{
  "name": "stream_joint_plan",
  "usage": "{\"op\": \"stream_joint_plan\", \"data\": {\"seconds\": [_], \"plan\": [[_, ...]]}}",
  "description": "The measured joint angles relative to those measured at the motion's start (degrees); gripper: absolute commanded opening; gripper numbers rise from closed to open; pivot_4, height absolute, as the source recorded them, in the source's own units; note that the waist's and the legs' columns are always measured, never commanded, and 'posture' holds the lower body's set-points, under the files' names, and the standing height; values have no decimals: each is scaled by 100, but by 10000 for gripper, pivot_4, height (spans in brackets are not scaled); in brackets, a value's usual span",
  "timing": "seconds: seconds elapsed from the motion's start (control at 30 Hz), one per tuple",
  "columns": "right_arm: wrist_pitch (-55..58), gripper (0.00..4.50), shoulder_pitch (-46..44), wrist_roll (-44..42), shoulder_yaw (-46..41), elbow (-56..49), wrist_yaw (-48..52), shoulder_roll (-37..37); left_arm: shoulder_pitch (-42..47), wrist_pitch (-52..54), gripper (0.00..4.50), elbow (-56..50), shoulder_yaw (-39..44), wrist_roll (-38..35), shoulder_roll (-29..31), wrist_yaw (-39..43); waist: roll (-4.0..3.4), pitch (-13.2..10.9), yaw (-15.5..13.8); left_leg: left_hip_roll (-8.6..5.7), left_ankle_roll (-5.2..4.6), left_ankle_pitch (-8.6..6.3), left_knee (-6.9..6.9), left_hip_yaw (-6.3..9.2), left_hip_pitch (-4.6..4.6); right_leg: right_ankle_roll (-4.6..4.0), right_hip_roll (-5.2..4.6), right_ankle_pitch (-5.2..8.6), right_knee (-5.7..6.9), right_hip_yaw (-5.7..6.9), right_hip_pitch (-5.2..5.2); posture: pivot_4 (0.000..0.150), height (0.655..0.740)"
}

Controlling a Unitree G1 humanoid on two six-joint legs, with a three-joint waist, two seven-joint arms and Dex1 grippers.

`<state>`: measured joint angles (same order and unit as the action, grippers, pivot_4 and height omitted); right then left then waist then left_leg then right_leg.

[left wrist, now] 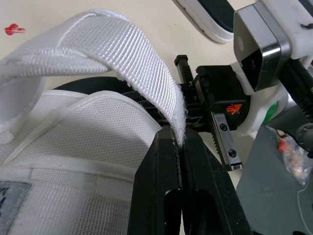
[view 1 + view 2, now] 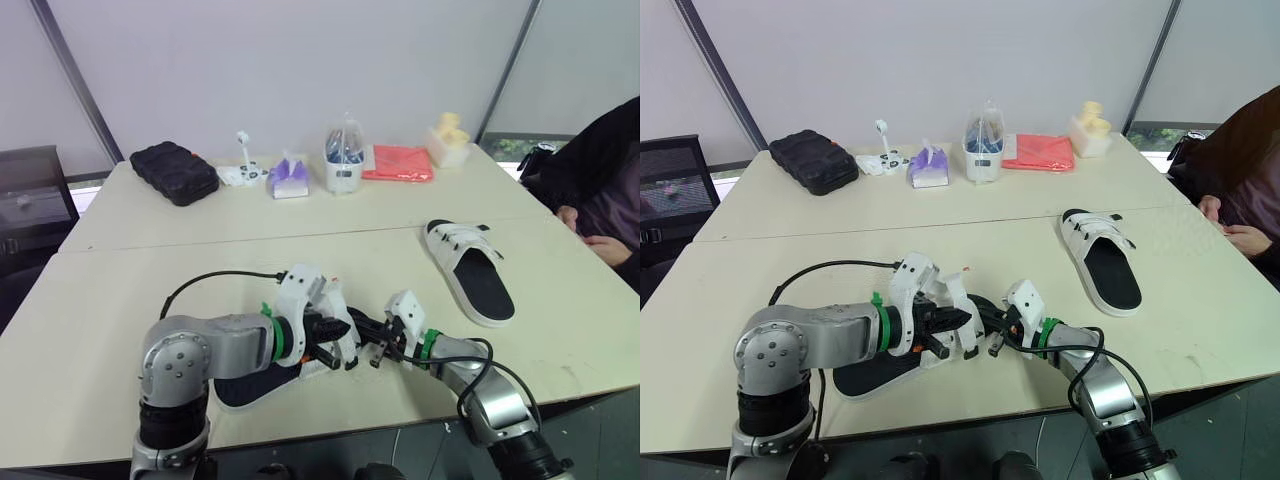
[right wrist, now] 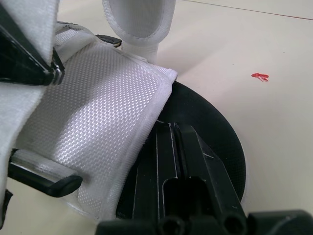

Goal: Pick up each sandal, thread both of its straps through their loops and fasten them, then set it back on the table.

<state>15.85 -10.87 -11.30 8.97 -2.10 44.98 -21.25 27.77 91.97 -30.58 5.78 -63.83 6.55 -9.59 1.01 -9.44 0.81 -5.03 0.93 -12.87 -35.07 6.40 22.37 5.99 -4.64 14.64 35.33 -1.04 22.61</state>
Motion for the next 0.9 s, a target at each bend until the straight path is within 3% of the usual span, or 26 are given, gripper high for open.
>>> {"op": "stream_joint_plan", "data": {"seconds": [0.23, 0.37, 0.57, 0.7, 0.9], "plan": [[0, 0, 5, 0, 0, -2, -4, 9, 130, -271, 305, 136, 677, -181, -326, -51, 0, 0, 2, 1, 0, 0, 0, 0, 0, 2, 0, -1, 0, 1, 0, 1500, 7400], [0, 0, 5, -1, 7, -3, -4, 20, -218, -272, 305, 129, 683, -254, 6, 140, -1, 1, 14, 1, 0, 0, 3, -1, 0, 3, 1, -2, 1, 0, 4, 1500, 7400], [82, 0, 135, -8, 45, -256, 10, -41, -708, -788, 305, 104, 489, -356, 922, 1327, -2, 1, -11, 1, 1, -1, 4, 0, 1, -8, -3, 4, -2, -1, 3, 1500, 7400], [485, 0, 519, -105, 179, -1012, 98, -349, -718, -1766, 305, 322, -447, 542, 1884, 2415, -7, 4, -27, 1, 4, -4, 19, 0, 2, -33, -6, 19, -9, -1, 7, 1500, 7400], [1339, 0, 1068, -584, 221, -2030, 114, -645, -331, -3430, 305, 1096, -1631, 1961, 2521, 3857, -7, 3, -35, 2, 1, -6, 26, -1, 15, -46, -16, 26, -15, -1, 21, 1500, 7400]]}}
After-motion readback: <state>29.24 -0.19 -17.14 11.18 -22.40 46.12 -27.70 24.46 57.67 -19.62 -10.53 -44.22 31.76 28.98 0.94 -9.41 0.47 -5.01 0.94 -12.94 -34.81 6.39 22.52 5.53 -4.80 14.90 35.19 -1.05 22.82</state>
